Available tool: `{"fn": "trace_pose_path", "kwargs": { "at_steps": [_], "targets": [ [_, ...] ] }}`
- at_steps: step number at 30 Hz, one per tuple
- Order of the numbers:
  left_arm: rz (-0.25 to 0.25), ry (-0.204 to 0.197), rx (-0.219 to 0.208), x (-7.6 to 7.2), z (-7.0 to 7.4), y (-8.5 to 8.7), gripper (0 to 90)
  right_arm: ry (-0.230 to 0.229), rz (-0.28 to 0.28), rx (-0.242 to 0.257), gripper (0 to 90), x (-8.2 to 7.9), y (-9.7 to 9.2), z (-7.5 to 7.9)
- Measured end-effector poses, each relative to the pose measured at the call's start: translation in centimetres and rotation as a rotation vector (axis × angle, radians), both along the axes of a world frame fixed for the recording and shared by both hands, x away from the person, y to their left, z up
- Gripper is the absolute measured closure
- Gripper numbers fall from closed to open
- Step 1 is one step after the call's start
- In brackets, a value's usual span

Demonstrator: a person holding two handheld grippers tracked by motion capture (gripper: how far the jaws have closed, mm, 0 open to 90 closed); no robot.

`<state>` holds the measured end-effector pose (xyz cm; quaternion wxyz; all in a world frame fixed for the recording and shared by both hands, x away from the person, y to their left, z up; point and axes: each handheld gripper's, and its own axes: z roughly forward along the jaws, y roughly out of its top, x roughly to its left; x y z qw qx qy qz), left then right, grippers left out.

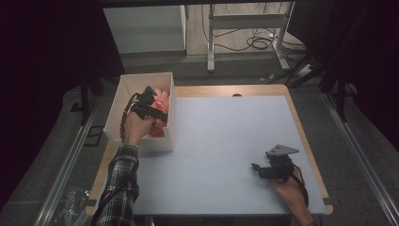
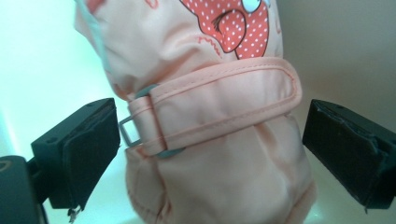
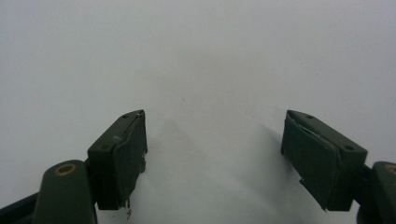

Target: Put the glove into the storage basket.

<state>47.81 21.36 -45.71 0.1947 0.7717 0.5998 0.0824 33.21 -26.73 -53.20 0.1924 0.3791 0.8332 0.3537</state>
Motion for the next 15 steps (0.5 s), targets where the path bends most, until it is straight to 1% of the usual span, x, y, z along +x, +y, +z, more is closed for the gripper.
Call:
{"fn": "trace_pose_path", "kwargs": {
  "at_steps": [2,4,6,10,13,14,15],
  "targets": [
    [-0.007,-0.016,0.006,-0.3,0.3,0.1,4.7,0.000,0.000,0.000,22.7,0.0,0.0,0.0],
    [-0.007,-0.038,-0.001,-0.6,0.5,0.3,4.8,0.000,0.000,0.000,22.7,0.0,0.0,0.0],
    [-0.004,-0.049,-0.004,-0.8,0.6,0.5,4.6,0.000,0.000,0.000,22.8,0.0,0.0,0.0],
    [-0.012,-0.086,-0.005,-1.3,0.9,0.9,4.4,0.000,0.000,0.000,22.8,0.0,0.0,0.0],
    [-0.020,-0.105,-0.011,-1.7,1.0,1.0,4.4,0.000,0.001,-0.001,22.7,0.0,0.0,0.0],
    [-0.023,-0.105,-0.015,-1.8,1.1,1.1,4.5,0.000,0.000,-0.001,22.8,0.0,0.0,0.0],
    [-0.023,-0.114,-0.025,-2.0,1.2,1.1,4.6,0.000,0.000,-0.001,22.7,0.0,0.0,0.0]
  ]
}}
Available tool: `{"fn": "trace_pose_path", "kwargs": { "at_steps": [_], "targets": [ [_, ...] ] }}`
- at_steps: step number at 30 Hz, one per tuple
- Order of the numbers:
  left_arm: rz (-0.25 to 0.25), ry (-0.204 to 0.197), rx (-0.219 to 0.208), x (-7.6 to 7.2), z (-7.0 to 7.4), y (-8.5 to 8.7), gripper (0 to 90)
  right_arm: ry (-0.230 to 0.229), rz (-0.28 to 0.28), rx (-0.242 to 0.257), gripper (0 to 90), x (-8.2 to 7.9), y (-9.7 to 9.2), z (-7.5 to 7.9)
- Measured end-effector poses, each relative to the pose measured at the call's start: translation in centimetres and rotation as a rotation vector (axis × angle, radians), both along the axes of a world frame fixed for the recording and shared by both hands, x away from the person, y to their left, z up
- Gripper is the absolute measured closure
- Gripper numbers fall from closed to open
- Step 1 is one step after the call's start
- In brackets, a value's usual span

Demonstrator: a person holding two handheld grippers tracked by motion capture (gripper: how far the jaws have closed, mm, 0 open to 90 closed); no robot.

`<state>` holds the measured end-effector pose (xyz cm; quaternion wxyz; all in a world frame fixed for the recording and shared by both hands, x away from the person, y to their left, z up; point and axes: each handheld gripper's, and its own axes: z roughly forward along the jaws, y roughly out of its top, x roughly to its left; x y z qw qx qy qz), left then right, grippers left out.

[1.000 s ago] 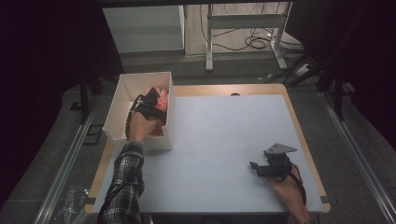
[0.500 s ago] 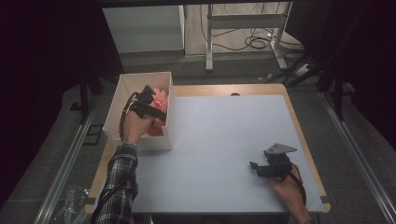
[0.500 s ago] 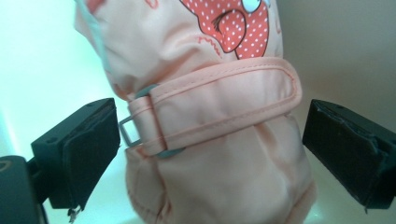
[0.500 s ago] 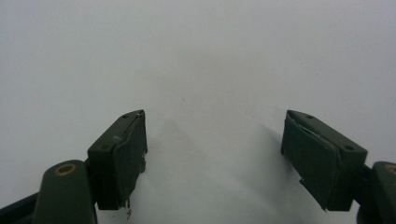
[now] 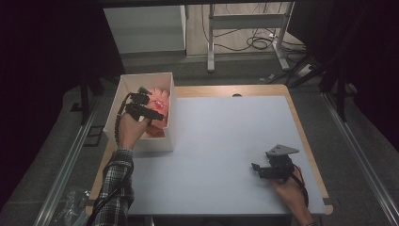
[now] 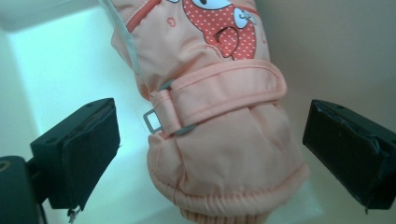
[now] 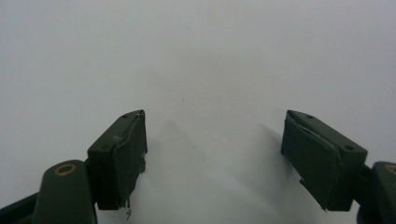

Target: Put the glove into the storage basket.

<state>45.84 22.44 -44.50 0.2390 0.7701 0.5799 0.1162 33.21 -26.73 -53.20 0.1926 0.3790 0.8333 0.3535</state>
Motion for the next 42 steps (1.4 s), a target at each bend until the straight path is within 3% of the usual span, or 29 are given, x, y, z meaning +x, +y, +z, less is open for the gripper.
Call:
{"fn": "trace_pose_path", "kwargs": {
  "at_steps": [11,26,42],
  "targets": [
    [-0.028,-0.066,-0.050,-1.5,1.2,0.7,4.3,-0.001,0.000,-0.001,22.6,0.0,0.0,0.0],
    [-0.068,-0.204,-0.111,-4.1,2.9,1.7,3.1,-0.002,-0.001,-0.002,22.4,0.0,0.0,0.0],
    [-0.155,-0.270,-0.135,-6.1,4.3,0.5,3.2,-0.003,-0.001,-0.003,22.2,0.0,0.0,0.0]
  ]
}}
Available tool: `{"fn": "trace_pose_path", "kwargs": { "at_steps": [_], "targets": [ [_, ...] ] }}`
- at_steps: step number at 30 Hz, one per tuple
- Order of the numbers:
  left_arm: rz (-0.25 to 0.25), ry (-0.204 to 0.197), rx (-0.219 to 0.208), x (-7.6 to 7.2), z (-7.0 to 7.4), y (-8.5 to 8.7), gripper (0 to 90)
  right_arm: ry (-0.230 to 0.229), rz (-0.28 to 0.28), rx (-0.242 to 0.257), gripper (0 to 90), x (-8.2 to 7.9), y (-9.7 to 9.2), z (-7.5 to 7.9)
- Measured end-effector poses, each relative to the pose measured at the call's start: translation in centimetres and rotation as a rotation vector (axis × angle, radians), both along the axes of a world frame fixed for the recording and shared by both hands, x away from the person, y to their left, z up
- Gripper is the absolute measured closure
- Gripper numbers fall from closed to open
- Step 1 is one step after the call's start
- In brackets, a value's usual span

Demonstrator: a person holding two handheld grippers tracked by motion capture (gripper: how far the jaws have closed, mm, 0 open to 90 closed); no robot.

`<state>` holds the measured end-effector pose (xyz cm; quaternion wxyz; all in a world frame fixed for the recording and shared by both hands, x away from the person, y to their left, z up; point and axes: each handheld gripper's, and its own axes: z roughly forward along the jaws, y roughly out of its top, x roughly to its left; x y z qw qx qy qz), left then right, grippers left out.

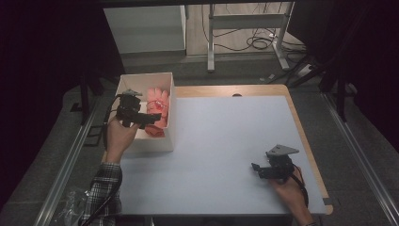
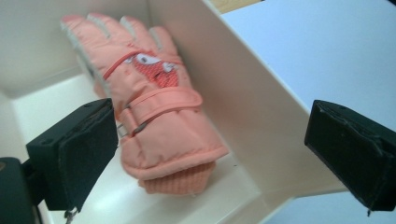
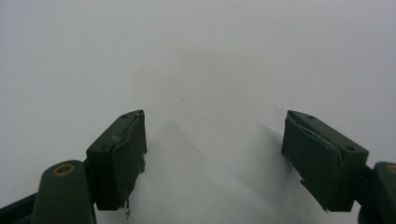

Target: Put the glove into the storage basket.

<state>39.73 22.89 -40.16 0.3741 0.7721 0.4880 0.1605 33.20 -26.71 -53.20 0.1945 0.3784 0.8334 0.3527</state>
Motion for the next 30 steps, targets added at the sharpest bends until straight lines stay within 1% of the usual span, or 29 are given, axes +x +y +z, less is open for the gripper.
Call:
{"fn": "trace_pose_path", "kwargs": {
  "at_steps": [7,15,24,26,30],
  "targets": [
    [-0.056,-0.036,-0.002,-0.9,1.1,-1.8,3.2,-0.001,0.000,-0.001,22.1,0.0,0.0,0.0],
    [-0.146,-0.075,0.009,-1.8,1.5,-5.2,3.1,-0.001,-0.001,-0.002,22.0,0.0,0.0,0.0],
    [-0.256,-0.096,-0.011,-2.5,1.0,-9.5,2.4,0.000,-0.001,-0.003,22.0,0.0,0.0,0.0],
    [-0.281,-0.097,-0.016,-2.6,0.7,-10.4,2.0,0.000,-0.001,-0.002,22.0,0.0,0.0,0.0],
    [-0.329,-0.095,-0.006,-3.0,-0.2,-12.5,1.1,0.000,-0.001,-0.002,22.0,0.0,0.0,0.0]
  ]
}}
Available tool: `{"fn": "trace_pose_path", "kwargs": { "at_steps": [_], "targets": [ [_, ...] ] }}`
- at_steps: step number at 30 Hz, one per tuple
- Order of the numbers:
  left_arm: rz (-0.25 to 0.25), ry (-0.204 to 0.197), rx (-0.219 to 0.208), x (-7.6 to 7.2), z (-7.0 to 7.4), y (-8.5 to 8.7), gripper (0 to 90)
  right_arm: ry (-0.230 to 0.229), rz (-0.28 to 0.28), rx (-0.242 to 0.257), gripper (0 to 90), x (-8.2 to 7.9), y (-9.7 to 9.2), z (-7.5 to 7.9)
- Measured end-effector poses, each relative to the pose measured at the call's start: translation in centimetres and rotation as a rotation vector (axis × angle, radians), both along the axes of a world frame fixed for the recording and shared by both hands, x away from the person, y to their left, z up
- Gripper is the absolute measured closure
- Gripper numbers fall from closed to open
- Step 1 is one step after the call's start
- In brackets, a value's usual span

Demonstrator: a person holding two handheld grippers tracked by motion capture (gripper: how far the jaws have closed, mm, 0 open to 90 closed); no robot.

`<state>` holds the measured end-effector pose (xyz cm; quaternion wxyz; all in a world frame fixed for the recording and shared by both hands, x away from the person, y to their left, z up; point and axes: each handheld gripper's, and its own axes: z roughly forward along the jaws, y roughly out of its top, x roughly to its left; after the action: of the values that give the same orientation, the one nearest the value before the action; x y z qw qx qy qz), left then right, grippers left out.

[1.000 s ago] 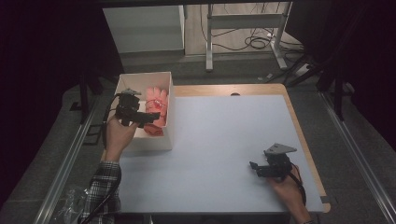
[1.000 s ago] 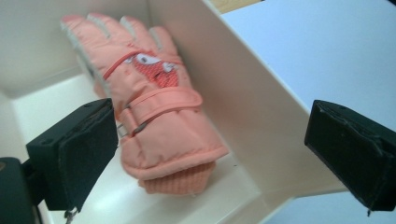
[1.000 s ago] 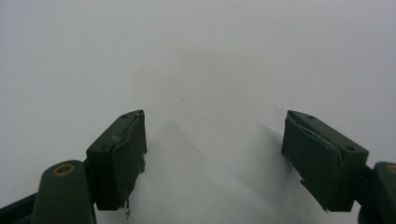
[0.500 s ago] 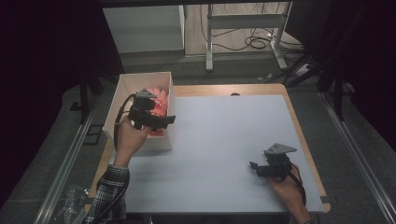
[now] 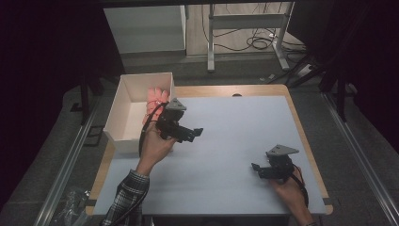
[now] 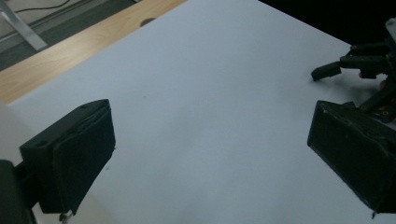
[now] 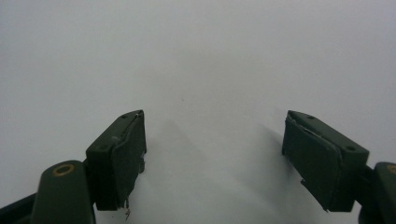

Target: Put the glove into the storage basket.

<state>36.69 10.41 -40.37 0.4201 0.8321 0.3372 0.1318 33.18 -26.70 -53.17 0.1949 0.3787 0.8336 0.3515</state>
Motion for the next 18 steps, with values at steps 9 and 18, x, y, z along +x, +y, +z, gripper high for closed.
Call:
{"fn": "trace_pose_path", "kwargs": {
  "at_steps": [9,18],
  "targets": [
    [-0.066,0.008,0.018,-1.2,-3.0,-2.9,0.0,0.002,-0.001,0.001,22.0,0.0,0.0,0.0],
    [-0.104,0.025,0.020,-2.5,-6.2,-3.8,0.0,0.001,0.000,0.001,22.0,0.0,0.0,0.0]
  ]
}}
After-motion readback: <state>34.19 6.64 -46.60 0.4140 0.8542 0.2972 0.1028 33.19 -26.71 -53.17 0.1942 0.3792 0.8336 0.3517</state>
